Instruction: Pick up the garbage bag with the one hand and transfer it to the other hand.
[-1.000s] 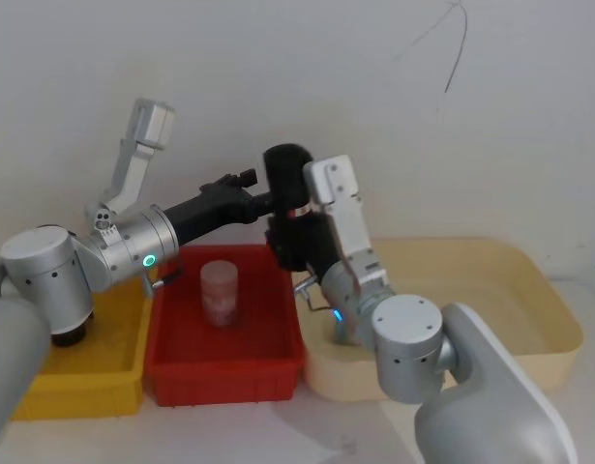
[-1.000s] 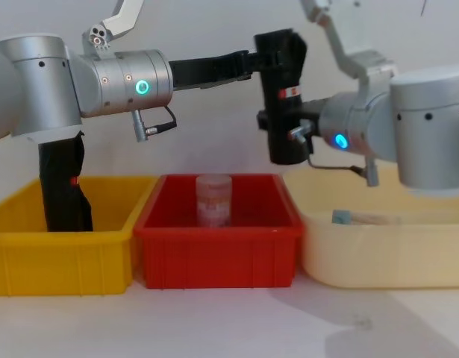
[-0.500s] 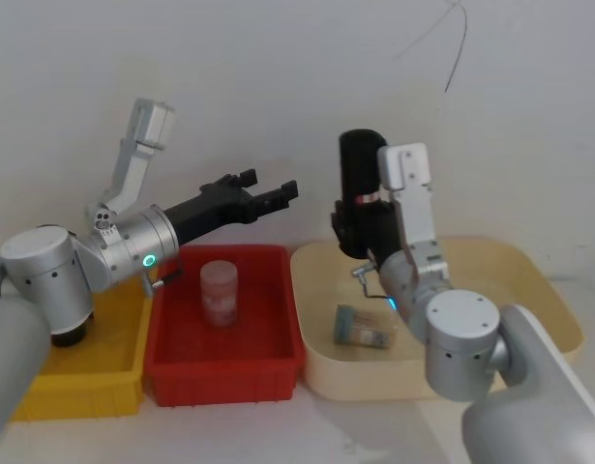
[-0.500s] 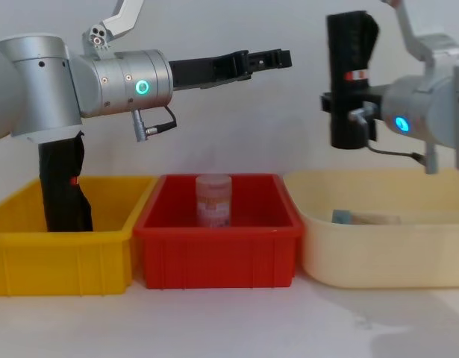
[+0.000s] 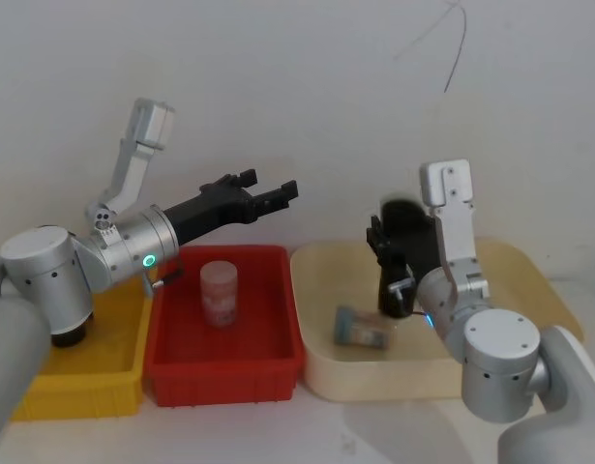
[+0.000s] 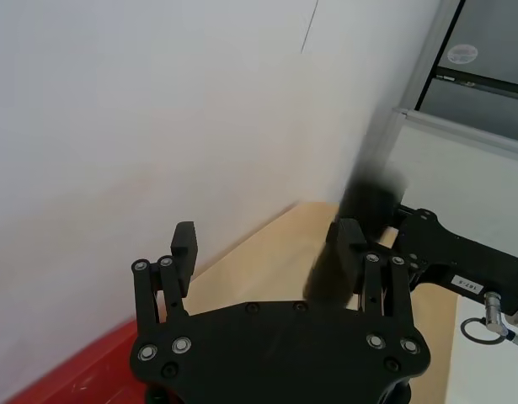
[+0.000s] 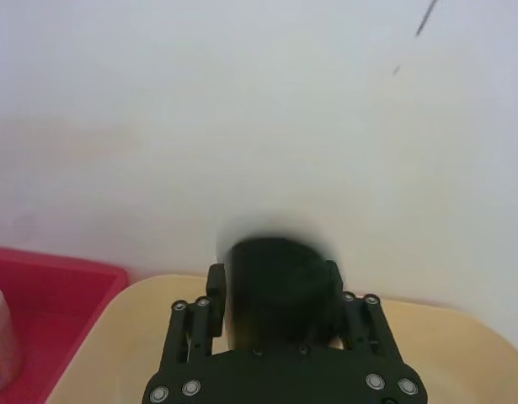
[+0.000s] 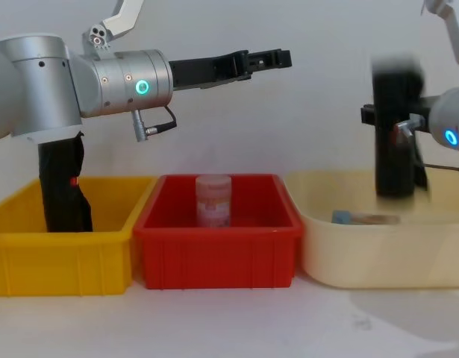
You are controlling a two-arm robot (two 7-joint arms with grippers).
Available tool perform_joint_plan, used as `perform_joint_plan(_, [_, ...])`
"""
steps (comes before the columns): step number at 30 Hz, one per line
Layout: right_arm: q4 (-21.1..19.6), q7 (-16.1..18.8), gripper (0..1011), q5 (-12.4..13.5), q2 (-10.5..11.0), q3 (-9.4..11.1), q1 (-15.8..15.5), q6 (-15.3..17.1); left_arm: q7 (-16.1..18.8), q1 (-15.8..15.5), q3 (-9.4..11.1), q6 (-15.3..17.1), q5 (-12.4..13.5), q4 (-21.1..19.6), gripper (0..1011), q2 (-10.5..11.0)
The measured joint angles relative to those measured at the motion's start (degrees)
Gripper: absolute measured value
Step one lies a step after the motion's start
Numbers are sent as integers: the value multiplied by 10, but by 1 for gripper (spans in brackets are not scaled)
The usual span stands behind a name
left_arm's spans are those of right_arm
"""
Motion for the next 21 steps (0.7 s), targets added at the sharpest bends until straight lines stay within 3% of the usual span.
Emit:
perform_joint_plan(8, [-14,-1,876,-2,5,5,-10,5,0,0,0,0,0,0,1001,0])
perform_joint_plan(14, [-19,-1,1002,-2,8,7,-15,7,0,0,0,0,0,0,1001,0])
perform_joint_plan(21, [-23,-2,1000,-3,9,9,-18,8,0,0,0,0,0,0,1002,0])
